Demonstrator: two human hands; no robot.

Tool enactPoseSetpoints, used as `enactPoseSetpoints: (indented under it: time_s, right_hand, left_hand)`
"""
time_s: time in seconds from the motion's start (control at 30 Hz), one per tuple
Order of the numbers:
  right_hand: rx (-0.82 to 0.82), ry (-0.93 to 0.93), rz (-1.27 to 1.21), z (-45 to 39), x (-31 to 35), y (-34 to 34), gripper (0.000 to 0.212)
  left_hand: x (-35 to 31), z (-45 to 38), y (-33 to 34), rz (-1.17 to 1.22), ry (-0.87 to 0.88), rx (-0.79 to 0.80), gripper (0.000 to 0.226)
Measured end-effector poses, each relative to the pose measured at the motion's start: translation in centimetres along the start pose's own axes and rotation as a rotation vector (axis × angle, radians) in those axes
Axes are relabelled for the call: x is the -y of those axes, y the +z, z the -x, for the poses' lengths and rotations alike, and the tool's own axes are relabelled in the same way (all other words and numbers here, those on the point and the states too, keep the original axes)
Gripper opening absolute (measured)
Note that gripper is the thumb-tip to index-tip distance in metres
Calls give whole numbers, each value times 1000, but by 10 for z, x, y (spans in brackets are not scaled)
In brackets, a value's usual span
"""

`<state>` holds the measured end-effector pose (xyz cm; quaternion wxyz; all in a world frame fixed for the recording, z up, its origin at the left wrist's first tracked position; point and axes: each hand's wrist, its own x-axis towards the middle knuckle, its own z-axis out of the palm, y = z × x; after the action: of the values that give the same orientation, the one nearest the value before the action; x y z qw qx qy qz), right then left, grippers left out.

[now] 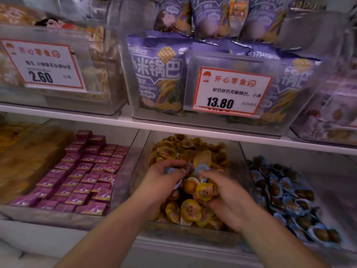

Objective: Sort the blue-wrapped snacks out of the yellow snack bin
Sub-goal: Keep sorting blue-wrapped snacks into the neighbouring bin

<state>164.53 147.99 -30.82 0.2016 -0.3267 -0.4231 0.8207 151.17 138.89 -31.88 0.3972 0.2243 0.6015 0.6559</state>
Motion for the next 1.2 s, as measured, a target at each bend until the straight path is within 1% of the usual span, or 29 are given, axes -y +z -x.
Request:
enactPoseSetpoints:
  time_s: [0.07, 0.13, 0.2, 0.27, 0.33, 0.4, 0.5, 0.53, 0.6, 0.67, 0.73, 0.8, 0.87, 0.97, 1.03, 1.1, 1.13, 1.17, 1.2]
  right_hand:
    - [-4, -5, 29, 1, -1, 0, 14]
    - [23, -3, 69, 3, 1, 0, 21]
    - [50, -15, 136, 5, 4, 0, 21]
    - [67, -46, 206, 8, 8, 0, 16]
    - [20, -95, 253, 10, 11, 0, 13]
    - [-30, -147, 308, 10, 15, -1, 13]
    - [-68, -205, 384, 12, 20, -2, 25]
    - [-96, -241, 459, 12, 21, -2, 24]
    - [-132, -319, 661, 12, 19, -2, 11]
    - [-144, -350, 775, 10, 15, -2, 6]
    - [-133, -306, 711, 7, 13, -3, 4]
    - [-77, -218, 568, 7, 15, -2, 12]
    - [-47, -162, 501, 7, 15, -1, 16]
    - [-52, -162, 628, 6, 12, 0, 14]
    - [-57, -133, 651, 5, 10, 0, 23]
    - [-94, -107, 613, 6, 13, 1, 42]
    - [-127, -147, 657, 6, 15, 0, 53]
    - [-181, -219, 764, 6, 19, -1, 66]
    - [-254, -320, 936, 6, 22, -6, 76]
  left_hand:
    - [-1, -2, -3, -62, -7, 102, 22]
    - [-1, -4, -9, -119, 0, 147, 27]
    - [-2, -3, -11, -131, 32, 146, 27]
    - [-2, -1, -9, -102, 77, 122, 26]
    - [-1, 0, -9, -66, 116, 48, 24]
    - [-3, -2, -11, -6, 108, -10, 30]
    - [-7, -1, -13, 108, 61, 50, 34]
    - [-7, 1, -13, 125, 53, 74, 33]
    - [-7, 3, -12, 137, 50, 91, 30]
    - [-6, 3, -13, 122, 58, 85, 28]
    - [-7, 4, -14, 68, 62, 98, 28]
    - [-7, 8, -13, 20, 47, 175, 31]
    - [-5, 12, -8, -21, 23, 255, 36]
    - [-3, 15, -2, 13, -15, 232, 35]
    - [-5, 13, -2, 74, -36, 213, 32]
    - [-7, 11, -4, 87, -37, 197, 30]
    - [-8, 10, -6, 90, -35, 181, 29]
    - [-8, 9, -7, 96, -37, 165, 26]
    - [-9, 9, -9, 106, -42, 151, 23]
